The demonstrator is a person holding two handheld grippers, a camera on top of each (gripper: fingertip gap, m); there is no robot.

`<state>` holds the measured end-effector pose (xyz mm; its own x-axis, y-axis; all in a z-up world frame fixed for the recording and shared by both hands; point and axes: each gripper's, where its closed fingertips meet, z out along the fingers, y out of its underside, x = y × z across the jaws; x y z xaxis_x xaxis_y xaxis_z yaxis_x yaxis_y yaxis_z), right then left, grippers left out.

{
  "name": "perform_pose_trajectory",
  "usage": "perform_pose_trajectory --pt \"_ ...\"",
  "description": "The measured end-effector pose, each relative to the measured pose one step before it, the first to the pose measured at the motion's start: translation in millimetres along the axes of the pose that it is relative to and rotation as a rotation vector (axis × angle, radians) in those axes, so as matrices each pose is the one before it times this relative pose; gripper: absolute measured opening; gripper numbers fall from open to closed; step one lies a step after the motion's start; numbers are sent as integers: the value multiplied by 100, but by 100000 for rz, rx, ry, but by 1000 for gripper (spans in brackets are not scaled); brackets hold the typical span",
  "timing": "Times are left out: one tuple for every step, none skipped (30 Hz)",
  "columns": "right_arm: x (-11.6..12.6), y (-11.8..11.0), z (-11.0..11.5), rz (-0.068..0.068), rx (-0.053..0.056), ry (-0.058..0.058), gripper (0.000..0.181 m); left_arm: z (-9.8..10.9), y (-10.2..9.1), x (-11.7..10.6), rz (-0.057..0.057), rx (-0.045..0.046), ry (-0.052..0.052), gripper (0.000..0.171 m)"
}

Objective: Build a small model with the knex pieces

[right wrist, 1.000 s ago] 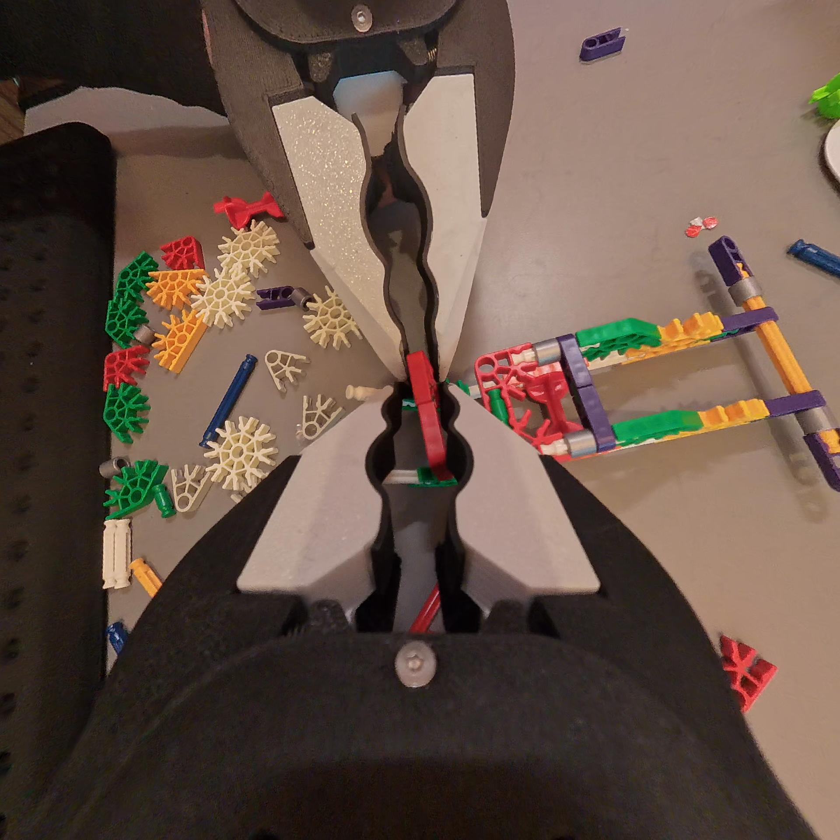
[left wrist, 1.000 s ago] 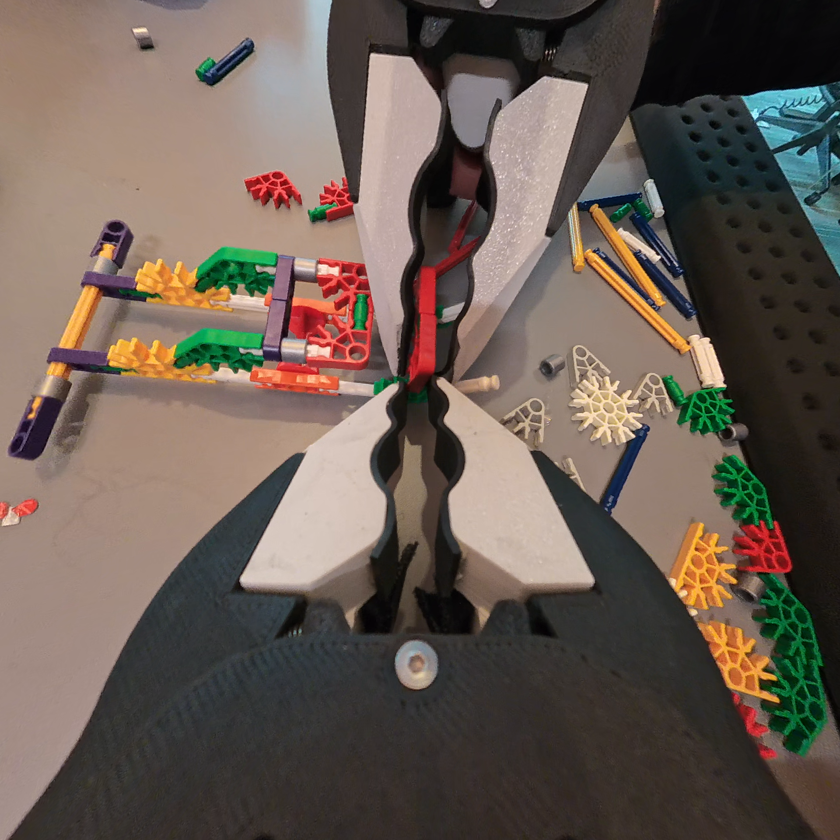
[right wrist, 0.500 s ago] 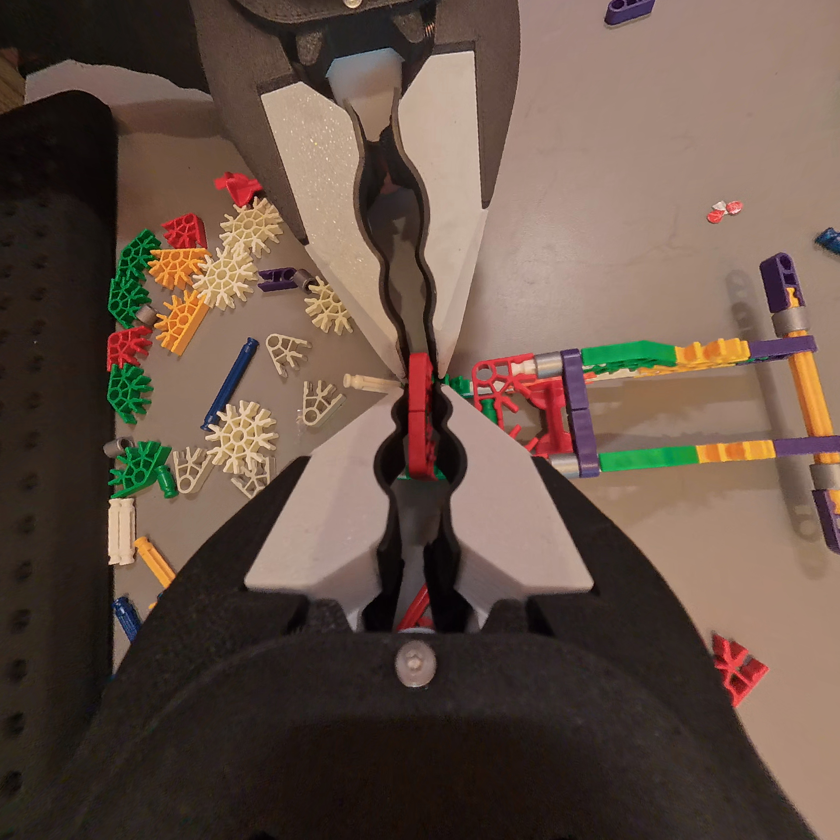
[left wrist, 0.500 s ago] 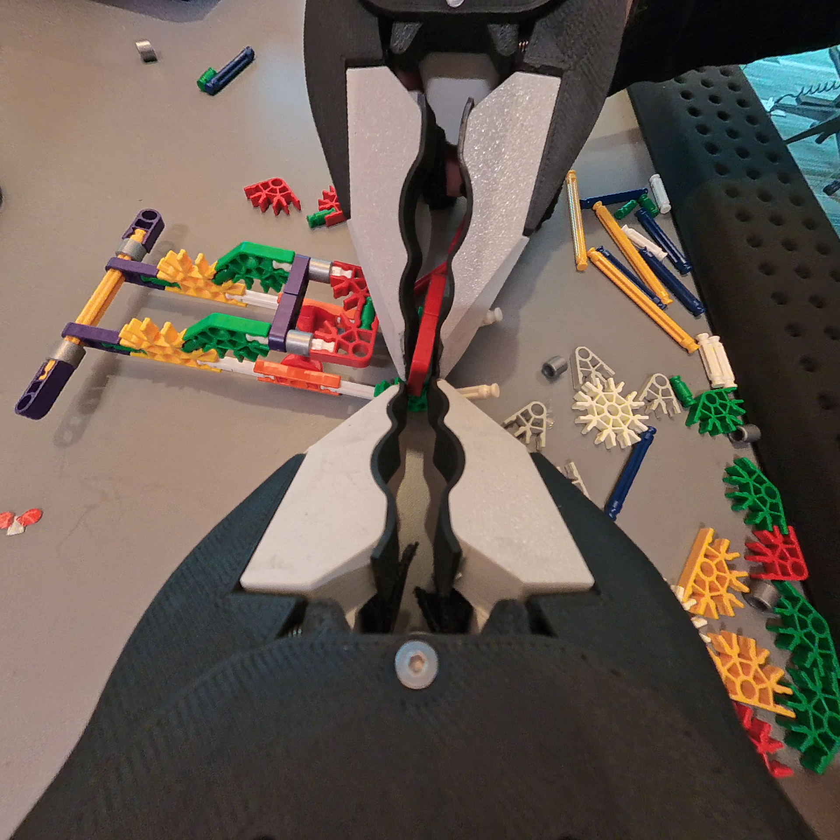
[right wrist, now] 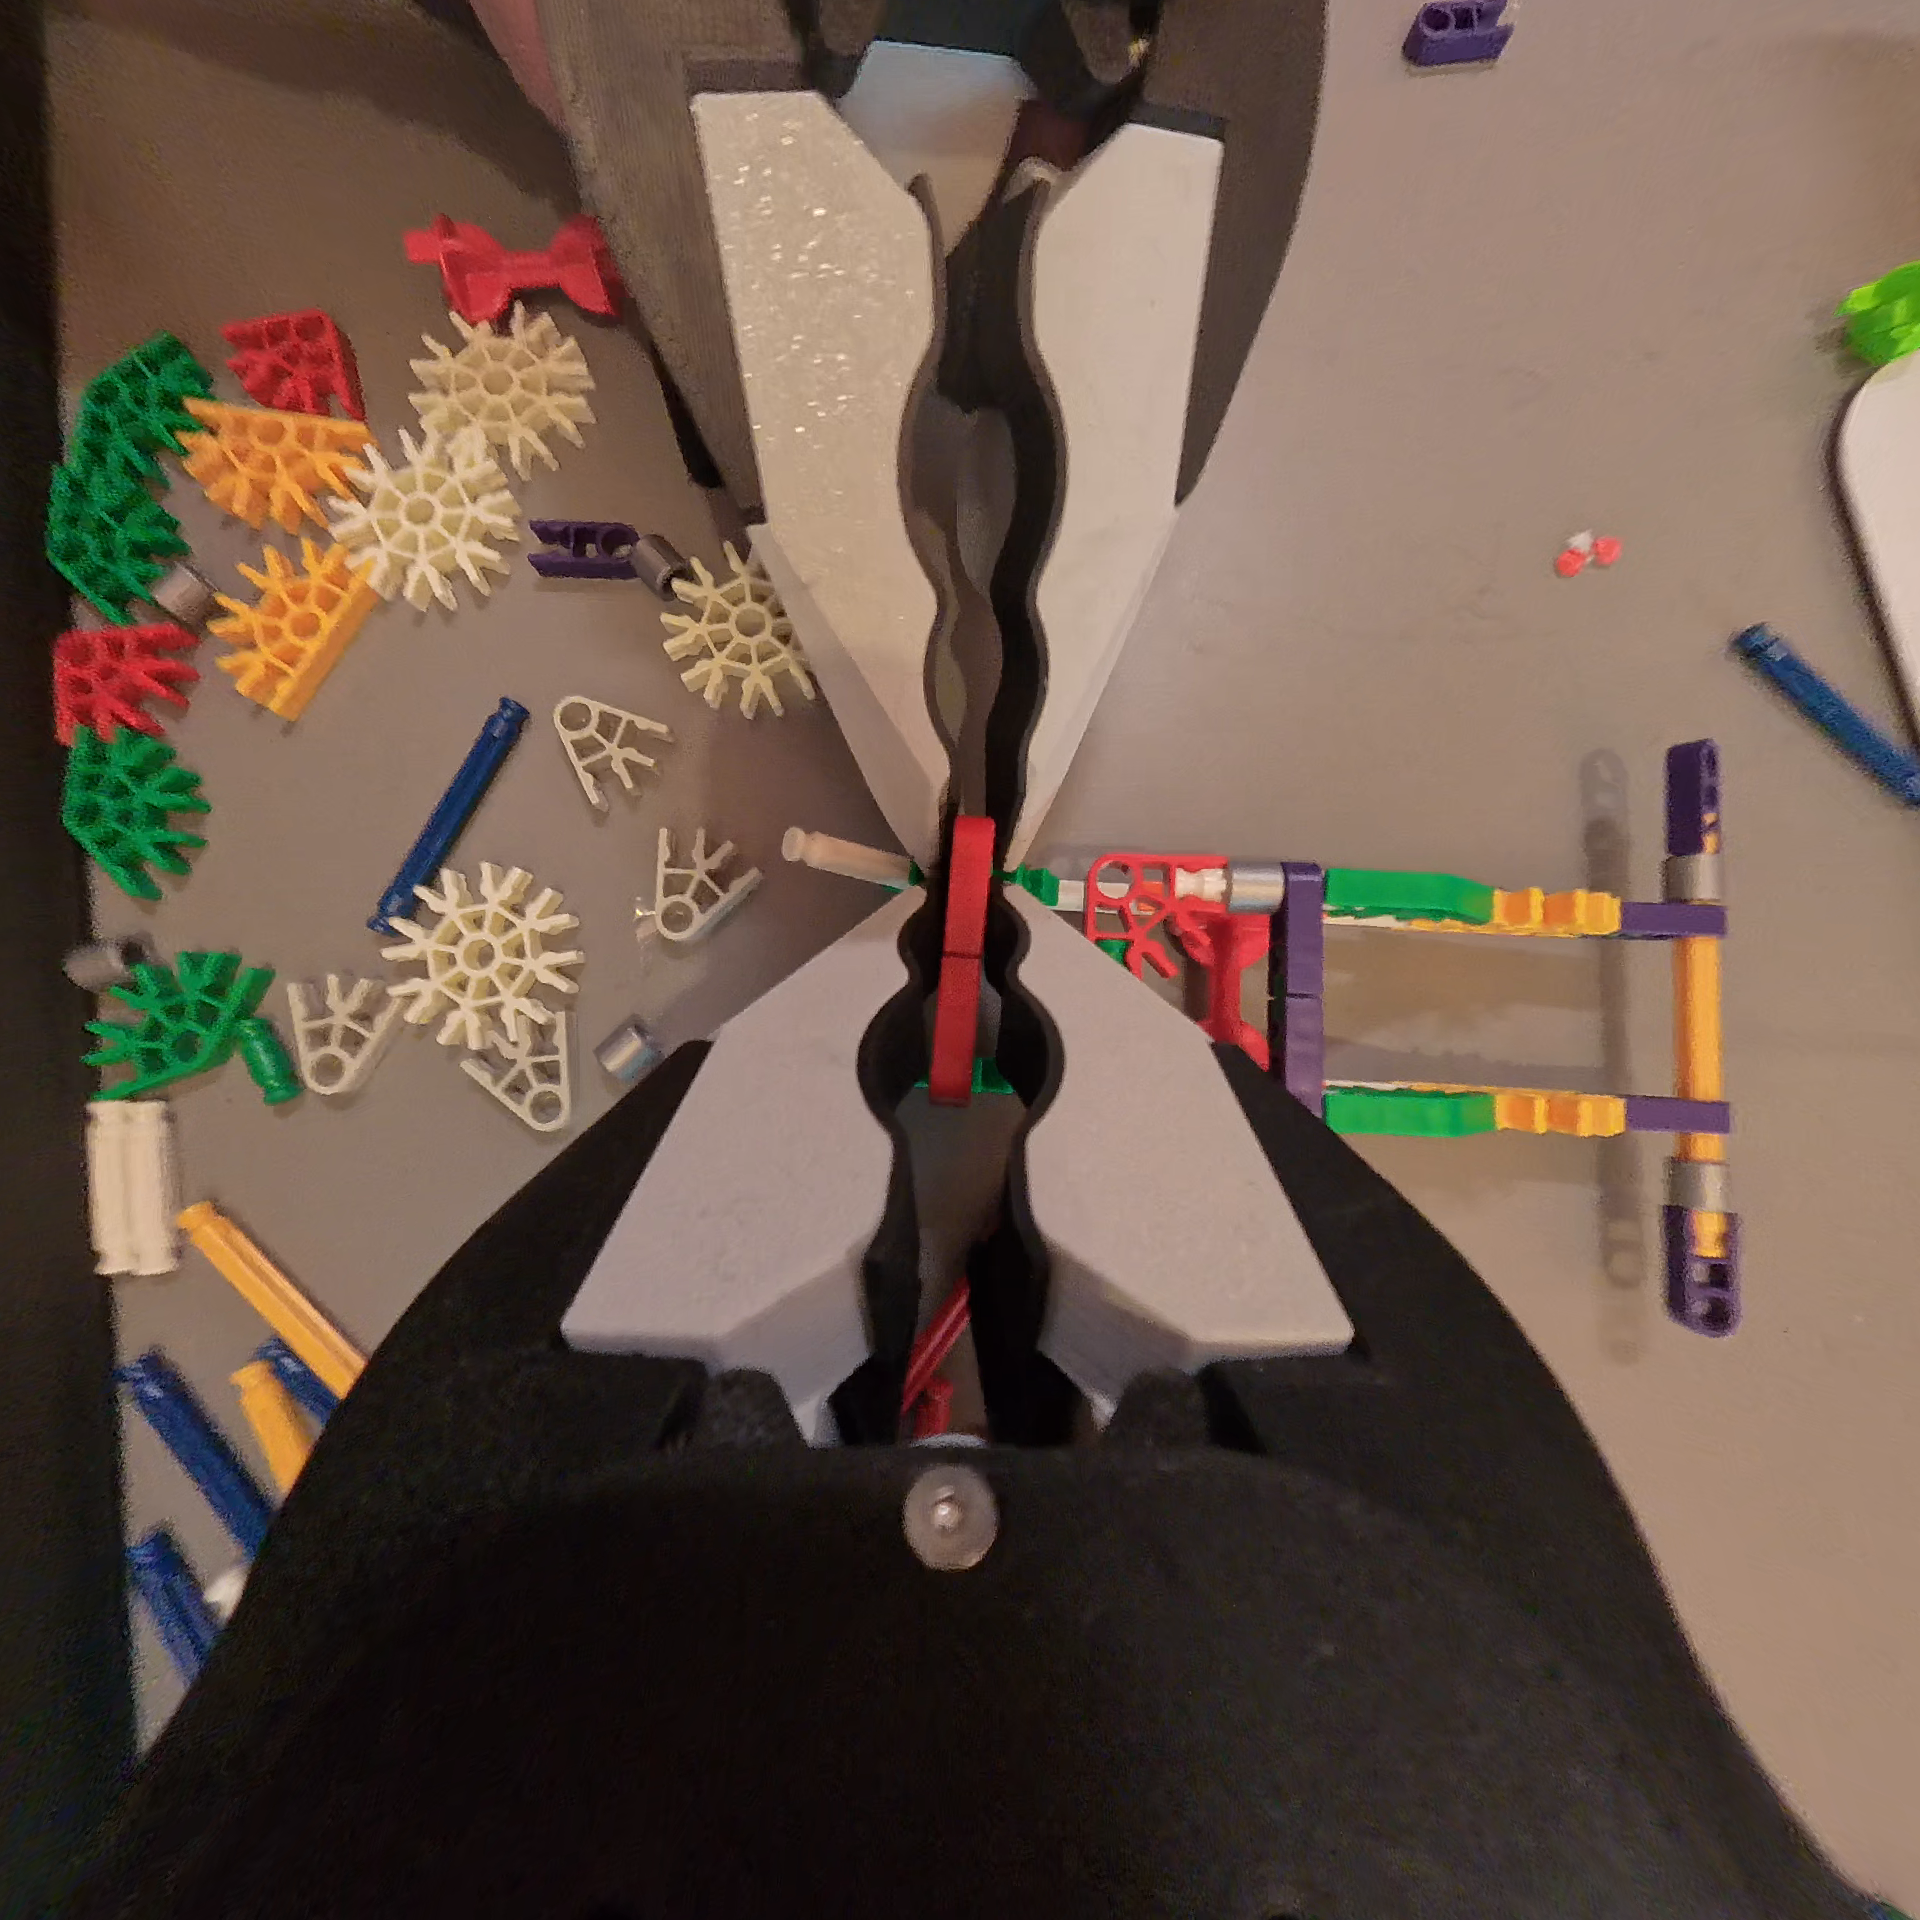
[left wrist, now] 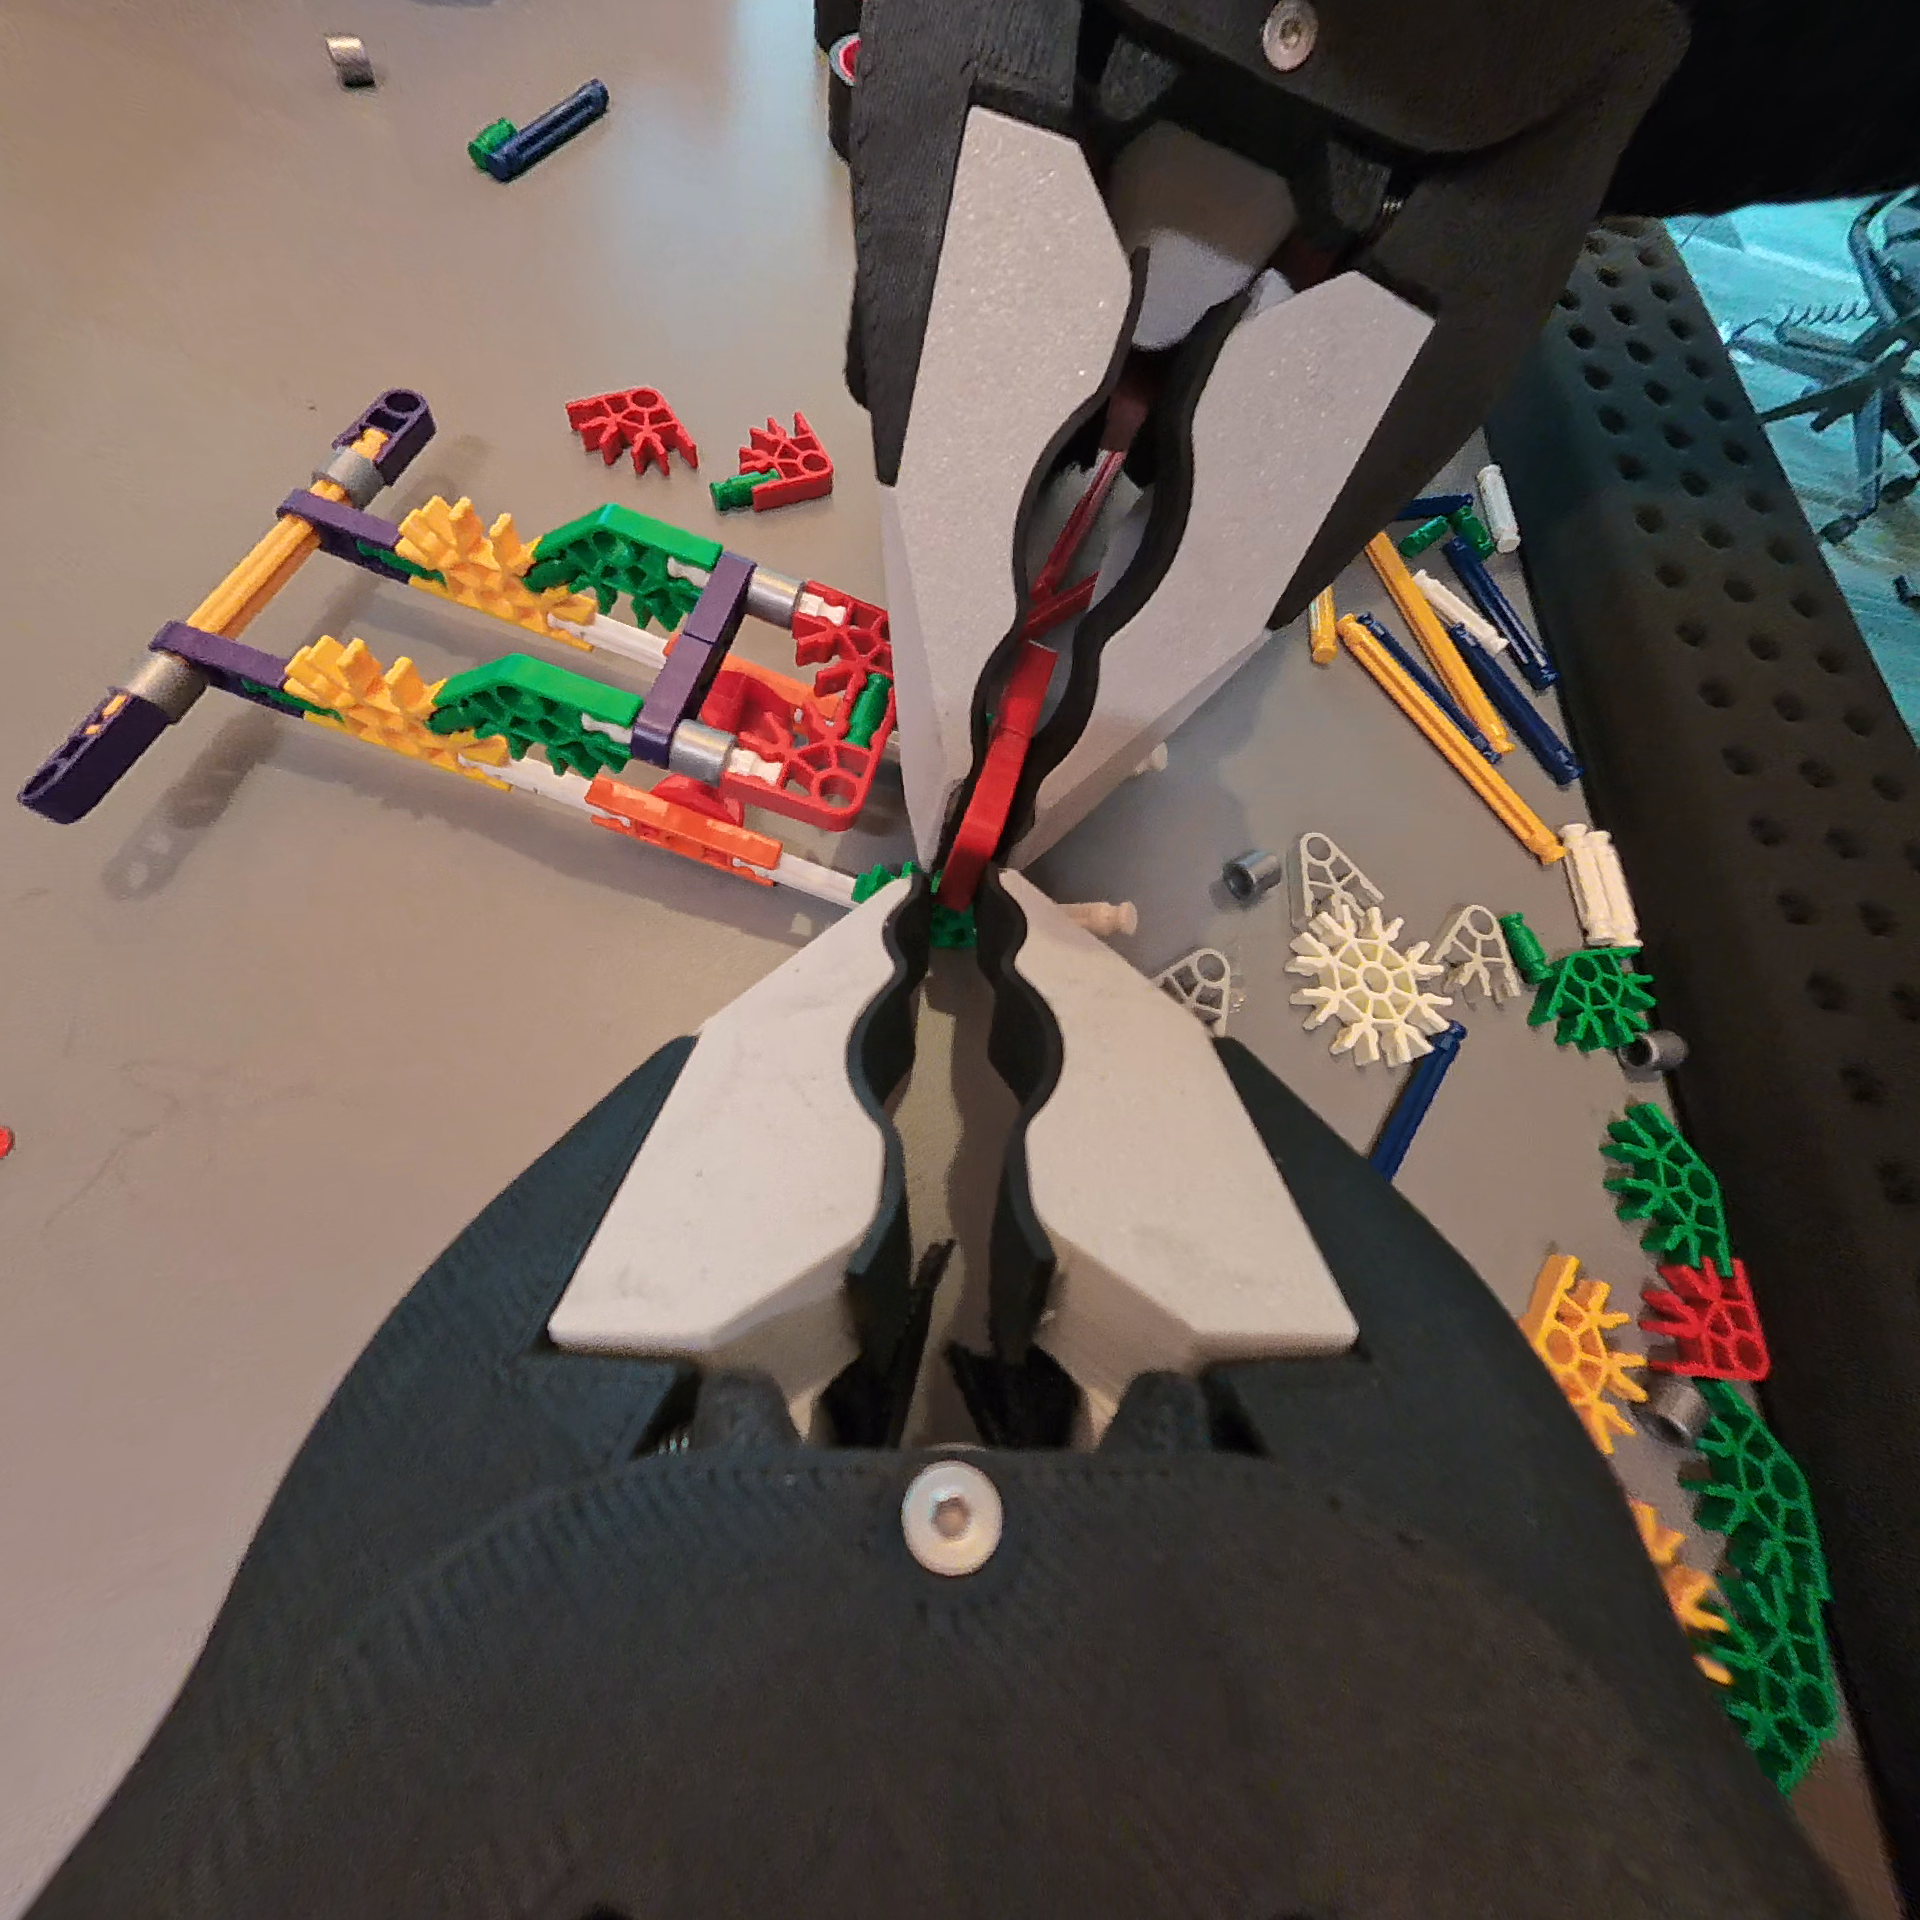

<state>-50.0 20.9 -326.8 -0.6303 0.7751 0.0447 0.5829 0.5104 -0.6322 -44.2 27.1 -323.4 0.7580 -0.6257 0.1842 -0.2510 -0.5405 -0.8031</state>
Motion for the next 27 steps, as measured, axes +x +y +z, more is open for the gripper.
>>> perform_pose_trajectory --pt "-81 -7 7 4529 1114 -3057 4 -44 52 70 -528 -218 212 5" --pt "-90 13 -31 5387 1800 -4149 5 -31 77 28 2285 -8 -1636 5" --pt "0 29 -49 3153 1673 -3004 6 26 -4 -3 1288 90 -1625 6" --pt "0 -6 -33 2016 1080 -1918 6 21 -22 2 -1374 50 -79 6" --pt "-77 -101 -6 2045 990 -1700 6 -67 23 72 -2062 59 1434 7" --pt "-91 -146 0 973 1073 -990 7 -174 -15 20 -236 597 732 7" --pt "-88 -70 22 542 426 -806 7 -114 90 61 666 -66 259 7" --pt "-56 -13 24 816 -141 -984 7 -33 95 70 289 -328 95 7" --pt "-19 18 -18 -280 -341 -484 7 7 -14 -8 598 145 -728 7" --pt "-29 95 -78 -1104 -943 -173 7 36 24 45 791 -183 -409 7" --pt "-45 -7 -153 -310 -715 -306 8 98 188 56 263 -1396 -235 7" --pt "-109 -228 -188 28 585 -465 9 75 96 82 1021 -835 -353 5" --pt "-176 -176 -143 -651 291 -448 14 15 -55 65 1057 364 -554 4" --pt "-31 88 -115 -697 -1394 382 18 1 -3 205 -368 36 1180 0" --pt "-16 71 -194 -365 -997 284 18 12 61 -16 -1040 -389 -61 0" --pt "-149 -101 -282 -288 871 -644 18 -11 -4 -20 -545 87 -254 0" --pt "6 -56 -365 35 832 258 18 -25 -42 11 -322 304 -243 3" --pt "133 33 -468 401 396 964 19 -13 46 2 -266 -348 -332 6" --pt "-123 -59 -553 327 1210 -343 21 -63 23 3 -310 -234 -360 9" --pt "-143 -74 -545 135 1369 -230 22 -74 -66 4 -447 426 -357 12" --pt "179 115 -566 319 137 1539 24 -51 -101 42 -467 596 -11 15" --pt "278 173 -689 927 118 1503 24 -17 -36 1 -326 12 -256 15" --pt "270 7 -832 1689 1797 827 23 -14 -48 -22 -306 -37 -336 17" --pt "381 21 -844 2292 2072 1175 23 -62 -171 29 -731 686 -2 18" --pt "409 328 -713 2191 353 1081 25 -72 -227 59 -979 1031 284 19" --pt "335 460 -543 1646 -313 545 25 -69 -177 43 -772 564 -76 20" --pt "159 333 -328 1430 595 -412 23 -89 -263 -8 -208 1020 -663 20"
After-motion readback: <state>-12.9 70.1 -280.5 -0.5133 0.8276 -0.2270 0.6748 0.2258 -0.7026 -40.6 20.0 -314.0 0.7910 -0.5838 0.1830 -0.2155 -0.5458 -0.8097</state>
